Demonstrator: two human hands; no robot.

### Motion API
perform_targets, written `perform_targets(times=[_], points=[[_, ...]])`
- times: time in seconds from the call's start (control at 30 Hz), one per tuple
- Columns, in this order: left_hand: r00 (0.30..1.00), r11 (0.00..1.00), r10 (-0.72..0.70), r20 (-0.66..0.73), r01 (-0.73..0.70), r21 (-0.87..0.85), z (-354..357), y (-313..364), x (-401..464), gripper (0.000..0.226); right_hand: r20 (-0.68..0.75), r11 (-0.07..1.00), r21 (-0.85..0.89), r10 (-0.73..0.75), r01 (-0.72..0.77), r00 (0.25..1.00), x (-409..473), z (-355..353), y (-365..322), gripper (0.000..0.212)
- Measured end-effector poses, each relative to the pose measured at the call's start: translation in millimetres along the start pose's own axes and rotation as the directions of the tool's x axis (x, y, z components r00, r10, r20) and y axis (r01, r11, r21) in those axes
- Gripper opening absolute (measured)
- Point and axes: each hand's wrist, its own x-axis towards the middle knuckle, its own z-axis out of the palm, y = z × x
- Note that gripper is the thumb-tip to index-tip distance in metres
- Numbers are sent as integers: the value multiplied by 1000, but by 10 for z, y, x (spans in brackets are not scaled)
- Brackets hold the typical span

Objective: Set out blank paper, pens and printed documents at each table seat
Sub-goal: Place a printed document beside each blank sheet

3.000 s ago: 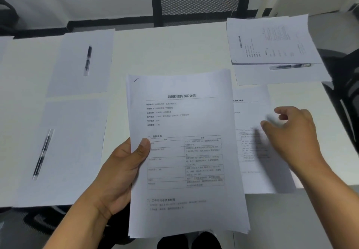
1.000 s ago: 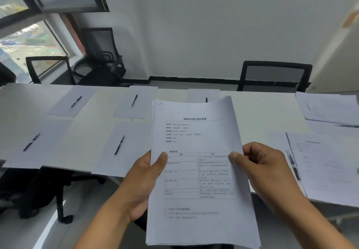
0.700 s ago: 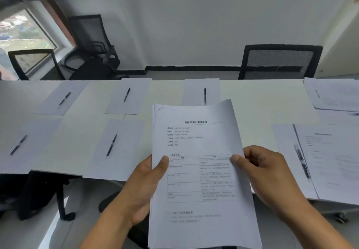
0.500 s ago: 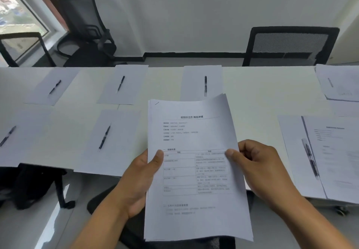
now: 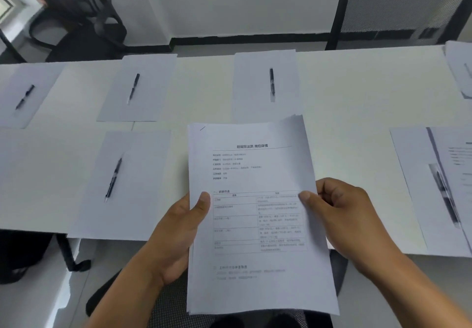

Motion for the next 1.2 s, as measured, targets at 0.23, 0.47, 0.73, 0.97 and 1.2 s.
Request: perform_targets(times=[0.23, 0.47, 0.73, 0.97, 1.2], points=[[997, 999, 39, 68, -37, -28, -206, -24, 269, 51, -42, 998, 63, -13, 15, 999, 133, 142, 47, 21], [995, 997, 73, 70, -71, -31, -254, -75, 362, 39, -83, 994, 59, -86, 91, 993, 190, 237, 172, 19], [997, 998, 65, 44, -64, -27, -291, -120, 362, 46, -95, 987, 120, -92, 103, 991, 146, 363, 194, 22], [998, 997, 50, 37, -48, -64, -298, -145, 368, 43, -143, 982, 177, -44, 69, 989, 182, 372, 297, 34], [999, 997, 49, 16, -48, -64, -253, -123, 378, 39, -154, 978, 201, -15, 46, 988, 218, 325, 348, 45]])
